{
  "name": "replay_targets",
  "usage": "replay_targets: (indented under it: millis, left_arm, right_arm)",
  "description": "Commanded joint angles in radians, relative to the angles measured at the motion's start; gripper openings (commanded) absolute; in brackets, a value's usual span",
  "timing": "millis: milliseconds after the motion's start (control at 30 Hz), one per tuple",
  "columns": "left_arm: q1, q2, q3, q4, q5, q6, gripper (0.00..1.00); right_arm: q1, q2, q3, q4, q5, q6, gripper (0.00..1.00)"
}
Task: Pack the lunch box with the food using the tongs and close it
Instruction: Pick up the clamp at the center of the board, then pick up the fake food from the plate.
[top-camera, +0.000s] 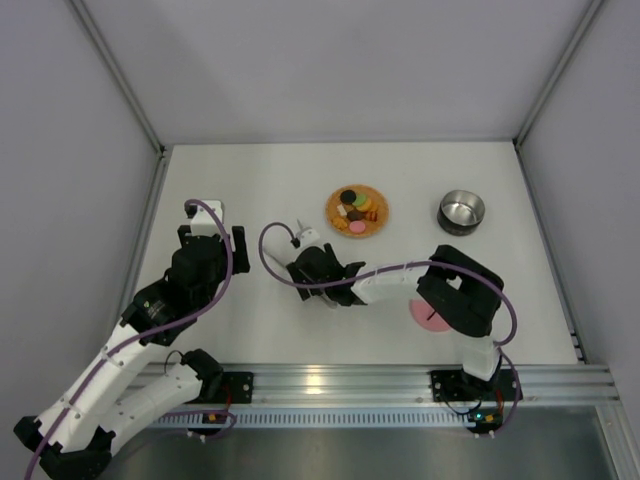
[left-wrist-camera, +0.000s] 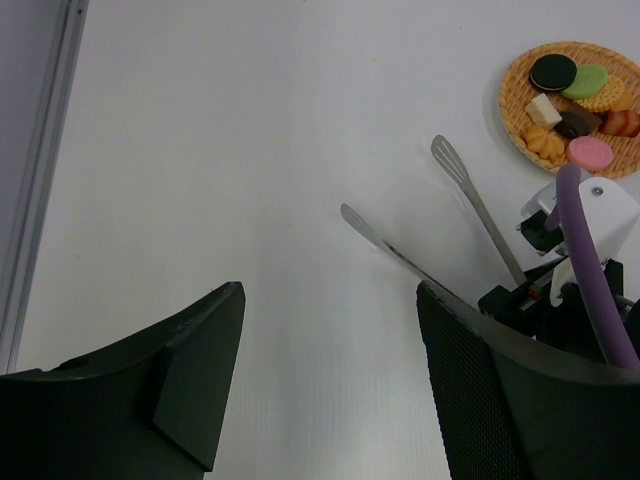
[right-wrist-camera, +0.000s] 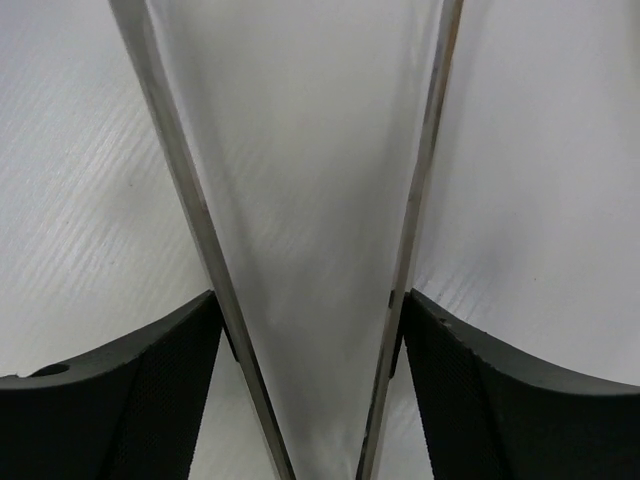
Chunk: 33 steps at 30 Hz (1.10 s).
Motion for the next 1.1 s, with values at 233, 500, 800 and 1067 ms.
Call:
replay_targets:
  millis: [233, 500, 800, 1067]
  left_arm:
    - [0.000, 0.002, -0.007, 0.037, 0.002, 0.000, 0.75]
    - [0.000, 0.000, -0.005, 0.036, 0.001, 0.000, 0.75]
    - [0.000, -0.001, -0.005, 0.036, 0.001, 0.000, 0.75]
    - [0.000, 0.002, -0.005, 0.034, 0.002, 0.000, 0.75]
  right_arm:
    - [0.008, -0.108, -0.017, -0.193, 0.084, 0.052, 0.43]
    - [0.000, -0.378, 0.027, -0.354, 0.183, 0.046, 0.46]
    - [-0.032, -0.490, 0.036, -0.462, 0.226, 0.066, 0.49]
    - [-0.145, -0.581, 0.019, -0.494, 0.182, 0.068, 0.36]
